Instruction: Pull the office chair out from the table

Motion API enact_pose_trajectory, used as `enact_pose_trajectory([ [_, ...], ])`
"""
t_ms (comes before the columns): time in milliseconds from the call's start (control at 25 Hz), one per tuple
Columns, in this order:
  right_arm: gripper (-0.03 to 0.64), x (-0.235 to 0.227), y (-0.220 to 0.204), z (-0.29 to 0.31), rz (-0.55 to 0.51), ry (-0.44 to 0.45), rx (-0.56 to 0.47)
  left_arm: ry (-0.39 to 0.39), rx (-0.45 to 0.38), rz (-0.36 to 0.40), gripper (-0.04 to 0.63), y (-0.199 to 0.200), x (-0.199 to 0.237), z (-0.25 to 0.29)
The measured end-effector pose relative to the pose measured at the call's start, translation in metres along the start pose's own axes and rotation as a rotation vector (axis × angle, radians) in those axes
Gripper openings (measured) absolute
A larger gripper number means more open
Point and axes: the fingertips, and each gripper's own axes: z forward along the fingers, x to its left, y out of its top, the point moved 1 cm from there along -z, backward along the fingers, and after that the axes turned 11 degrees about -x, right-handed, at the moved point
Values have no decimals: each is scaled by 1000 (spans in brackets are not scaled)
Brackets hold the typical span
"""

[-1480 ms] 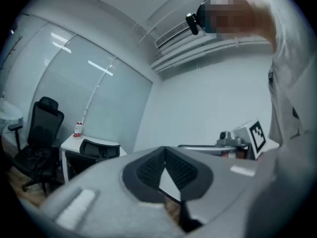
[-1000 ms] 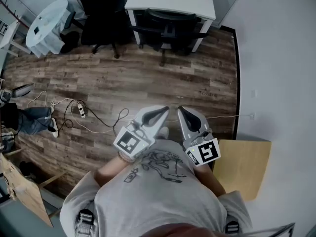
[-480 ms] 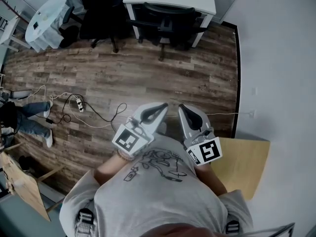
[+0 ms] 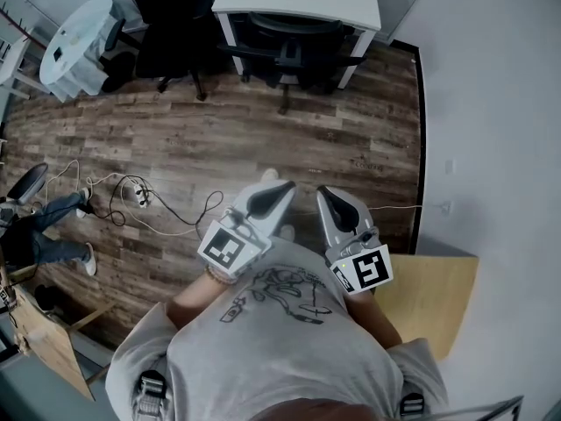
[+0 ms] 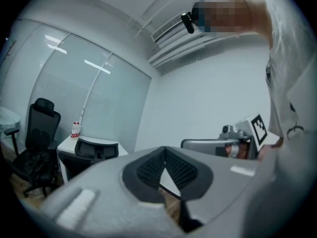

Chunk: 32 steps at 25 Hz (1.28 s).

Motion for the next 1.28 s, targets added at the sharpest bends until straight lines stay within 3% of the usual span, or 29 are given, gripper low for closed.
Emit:
enact_pose_trajectory([
  [760,6,-127,-17,171,-129,-13,40,22,48,74,2,6,198,101],
  [1000,6,-164,-27,223,-235,-6,92,14,113,164,2,-4,261,121],
  [1280,15,-200,-57,272,-441,23,244,-64,225,367,8,-37,327,145],
])
